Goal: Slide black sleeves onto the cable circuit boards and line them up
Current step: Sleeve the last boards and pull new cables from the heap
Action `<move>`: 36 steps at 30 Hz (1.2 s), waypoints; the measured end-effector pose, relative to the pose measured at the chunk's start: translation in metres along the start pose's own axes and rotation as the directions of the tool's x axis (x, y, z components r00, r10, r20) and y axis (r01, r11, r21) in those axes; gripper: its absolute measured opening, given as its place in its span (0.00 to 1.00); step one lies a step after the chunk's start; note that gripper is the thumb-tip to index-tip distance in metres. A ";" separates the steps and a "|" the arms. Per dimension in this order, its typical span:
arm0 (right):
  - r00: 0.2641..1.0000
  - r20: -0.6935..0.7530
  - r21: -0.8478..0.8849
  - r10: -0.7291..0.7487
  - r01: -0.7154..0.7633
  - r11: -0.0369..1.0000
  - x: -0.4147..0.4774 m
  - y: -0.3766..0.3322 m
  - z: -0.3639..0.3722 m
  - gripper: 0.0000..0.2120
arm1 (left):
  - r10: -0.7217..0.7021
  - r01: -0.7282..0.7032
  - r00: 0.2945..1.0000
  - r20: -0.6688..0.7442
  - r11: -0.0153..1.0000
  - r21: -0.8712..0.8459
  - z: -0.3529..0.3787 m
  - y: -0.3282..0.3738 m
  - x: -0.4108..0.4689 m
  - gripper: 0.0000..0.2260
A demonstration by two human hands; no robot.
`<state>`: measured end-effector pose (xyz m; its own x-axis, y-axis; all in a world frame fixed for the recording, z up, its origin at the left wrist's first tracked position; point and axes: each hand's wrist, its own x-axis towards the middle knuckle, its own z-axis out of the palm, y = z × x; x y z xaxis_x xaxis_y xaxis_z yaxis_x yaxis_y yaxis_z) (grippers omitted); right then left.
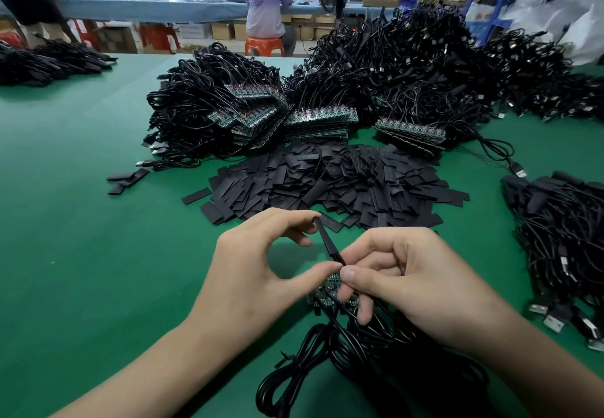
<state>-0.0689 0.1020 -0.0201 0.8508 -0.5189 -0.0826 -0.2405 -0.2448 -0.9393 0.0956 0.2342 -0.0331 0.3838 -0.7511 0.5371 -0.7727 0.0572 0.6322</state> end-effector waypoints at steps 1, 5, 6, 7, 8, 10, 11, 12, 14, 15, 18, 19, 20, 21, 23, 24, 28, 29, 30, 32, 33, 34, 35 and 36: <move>1.000 -0.003 -0.004 -0.001 0.001 1.000 0.000 0.000 0.000 0.02 | -0.003 0.003 1.000 -0.001 1.000 -0.005 0.000 0.000 0.000 0.23; 1.000 0.011 -0.043 -0.001 0.001 0.999 -0.001 -0.002 -0.002 0.02 | -0.001 0.001 1.000 -0.008 1.000 -0.006 0.001 0.001 0.000 0.22; 1.000 0.022 -0.053 -0.002 0.003 0.999 -0.001 -0.002 -0.002 0.02 | -0.001 0.001 1.000 -0.013 1.000 -0.009 0.001 0.001 0.000 0.22; 0.999 0.034 -0.053 -0.002 0.003 0.999 -0.002 -0.004 -0.004 0.01 | -0.002 0.002 1.000 -0.020 1.000 -0.014 0.001 0.001 0.000 0.22; 0.999 0.048 -0.055 -0.005 0.007 0.998 -0.002 -0.004 -0.005 0.02 | -0.003 0.002 1.000 -0.027 1.000 -0.018 0.001 0.000 0.000 0.21; 0.996 0.084 -0.051 -0.018 0.023 0.998 -0.004 -0.007 -0.009 0.04 | -0.002 0.001 0.999 -0.034 1.000 -0.023 0.001 0.000 0.000 0.22; 0.995 0.096 -0.033 -0.030 0.034 0.999 -0.005 -0.008 -0.010 0.04 | -0.002 0.001 1.000 -0.027 1.000 -0.028 0.001 -0.001 0.000 0.23; 0.993 0.103 -0.013 -0.050 0.051 0.999 -0.005 -0.008 -0.013 0.04 | -0.006 0.005 1.000 -0.013 0.999 -0.034 0.001 -0.001 0.000 0.24; 0.994 0.072 0.026 -0.080 0.078 0.997 -0.006 -0.011 -0.020 0.05 | -0.016 0.016 0.999 0.041 1.000 -0.006 0.000 -0.003 0.000 0.26; 0.996 0.020 0.051 -0.082 0.081 0.995 -0.006 -0.012 -0.026 0.04 | -0.022 0.019 0.997 0.077 0.999 0.047 -0.001 -0.005 0.001 0.23; 0.975 -0.219 0.125 -0.032 0.061 0.990 -0.003 -0.011 -0.059 0.09 | -0.055 0.013 0.979 0.195 0.978 0.210 -0.007 -0.011 0.001 0.19; 0.950 -0.312 0.082 -0.017 0.045 0.996 -0.002 -0.010 -0.071 0.09 | -0.063 0.008 0.972 0.228 0.972 0.235 -0.009 -0.013 0.002 0.20; 0.913 -0.408 0.005 -0.011 0.014 1.000 0.000 -0.005 -0.084 0.08 | -0.062 -0.007 0.964 0.259 0.966 0.258 -0.011 -0.014 0.002 0.20; 0.861 -0.508 -0.097 -0.018 -0.037 0.995 0.003 0.001 -0.097 0.06 | -0.052 -0.033 0.955 0.293 0.959 0.280 -0.013 -0.014 0.003 0.21; 0.733 -0.677 -0.313 -0.067 -0.205 0.927 0.007 0.012 -0.119 0.05 | -0.023 -0.096 0.934 0.357 0.945 0.311 -0.014 -0.015 0.003 0.22; 0.692 -0.716 -0.419 -0.093 -0.319 0.850 0.007 0.015 -0.125 0.08 | -0.010 -0.122 0.924 0.383 0.940 0.319 -0.015 -0.015 0.003 0.23; 0.745 -0.632 -0.695 -0.214 -0.421 0.583 0.006 0.015 -0.113 0.21 | -0.015 -0.125 0.899 0.438 0.949 0.289 -0.014 -0.016 0.001 0.24; 0.776 -0.570 -0.715 -0.271 -0.306 0.628 0.006 0.011 -0.101 0.16 | -0.029 -0.085 0.903 0.428 0.966 0.246 -0.013 -0.015 0.001 0.22; 0.807 -0.496 -0.716 -0.320 -0.172 0.676 0.006 0.005 -0.087 0.11 | -0.051 -0.025 0.911 0.409 0.984 0.179 -0.013 -0.014 0.001 0.20; 0.896 -0.329 -0.632 -0.297 0.025 0.774 0.007 -0.005 -0.054 0.07 | -0.110 0.127 0.920 0.377 0.992 -0.020 -0.010 -0.009 0.001 0.14; 0.941 -0.230 -0.565 -0.249 0.080 0.821 0.007 -0.008 -0.039 0.08 | -0.134 0.192 0.917 0.376 0.974 -0.121 -0.009 -0.006 0.001 0.12; 0.970 -0.133 -0.505 -0.203 0.110 0.856 0.008 -0.009 -0.025 0.09 | -0.147 0.237 0.914 0.377 0.950 -0.204 -0.008 -0.004 0.000 0.12; 0.984 -0.055 -0.466 -0.169 0.125 0.876 0.008 -0.008 -0.014 0.09 | -0.157 0.270 0.913 0.377 0.925 -0.269 -0.007 -0.002 0.000 0.12; 0.989 -0.002 -0.439 -0.151 0.134 0.889 0.008 -0.006 -0.007 0.09 | -0.170 0.299 0.912 0.374 0.899 -0.319 -0.006 -0.001 0.000 0.12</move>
<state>-0.0635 0.0939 -0.0130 0.8762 -0.4780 0.0607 -0.3043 -0.6465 -0.6996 0.0995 0.2381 -0.0304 0.2925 -0.9405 0.1730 -0.4187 0.0367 0.9074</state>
